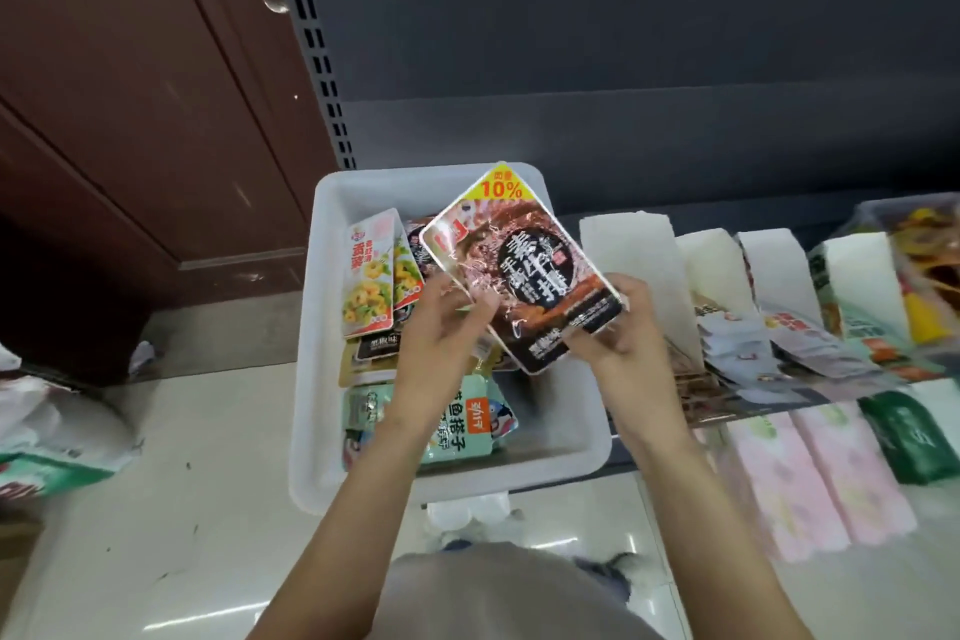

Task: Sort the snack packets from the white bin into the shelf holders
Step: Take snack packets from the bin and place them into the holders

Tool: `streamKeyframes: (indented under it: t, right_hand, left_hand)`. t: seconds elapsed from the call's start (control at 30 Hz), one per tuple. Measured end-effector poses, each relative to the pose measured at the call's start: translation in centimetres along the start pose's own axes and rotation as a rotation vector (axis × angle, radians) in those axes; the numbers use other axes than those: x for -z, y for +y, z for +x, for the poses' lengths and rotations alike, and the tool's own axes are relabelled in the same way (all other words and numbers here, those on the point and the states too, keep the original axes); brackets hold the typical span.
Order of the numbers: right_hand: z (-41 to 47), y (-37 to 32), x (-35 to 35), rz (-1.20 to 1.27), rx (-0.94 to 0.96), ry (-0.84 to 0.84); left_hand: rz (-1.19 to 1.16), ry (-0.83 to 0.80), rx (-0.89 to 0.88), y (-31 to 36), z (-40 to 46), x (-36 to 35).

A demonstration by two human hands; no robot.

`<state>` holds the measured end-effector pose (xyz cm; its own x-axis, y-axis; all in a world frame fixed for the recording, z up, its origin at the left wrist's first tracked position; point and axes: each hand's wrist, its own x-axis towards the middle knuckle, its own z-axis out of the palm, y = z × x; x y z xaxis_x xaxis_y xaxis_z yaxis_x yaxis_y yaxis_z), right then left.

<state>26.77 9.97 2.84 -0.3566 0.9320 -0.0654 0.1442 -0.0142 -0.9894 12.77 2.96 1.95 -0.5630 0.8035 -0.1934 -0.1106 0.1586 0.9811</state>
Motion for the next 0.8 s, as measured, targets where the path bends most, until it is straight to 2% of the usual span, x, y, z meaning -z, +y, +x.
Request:
streamKeyframes:
  t: [0.03, 0.1, 0.17, 0.33, 0.47, 0.67, 0.8]
  right_hand:
    - [-0.2, 0.3, 0.2, -0.041, 0.014, -0.038]
    - [-0.1, 0.8, 1.3, -0.172, 0.064, -0.037]
    - [0.4, 0.7, 2.9, -0.301, 0.121, 0.022]
    - [2.1, -1.7, 6.7, -0.298, 0.243, 0.103]
    - [3.0, -2.7, 8.9, -0.447, 0.328, 0.193]
    - [3.1, 0.7, 12.3, -0.696, 0.296, 0.245]
    - [3.3, 2.5, 12.8, -0.65, 0.238, 0.222]
  left_hand:
    - [-0.075, 0.051, -0.016, 0.3, 0.2, -0.5]
    - [-0.08, 0.075, -0.123, 0.6, 0.7, -1.2]
    - [0.028, 0.03, -0.247, 1.2, 1.2, -2.0]
    - [0.349, -0.11, -0.481, 2.2, 2.9, -5.1]
    - [0.396, -0.174, -0.557, 1.7, 4.2, -7.9]
    - [0.555, -0.243, -0.603, -1.9, 3.7, -10.3]
    - [0.827, -0.213, -0.734, -2.7, 4.2, -10.1]
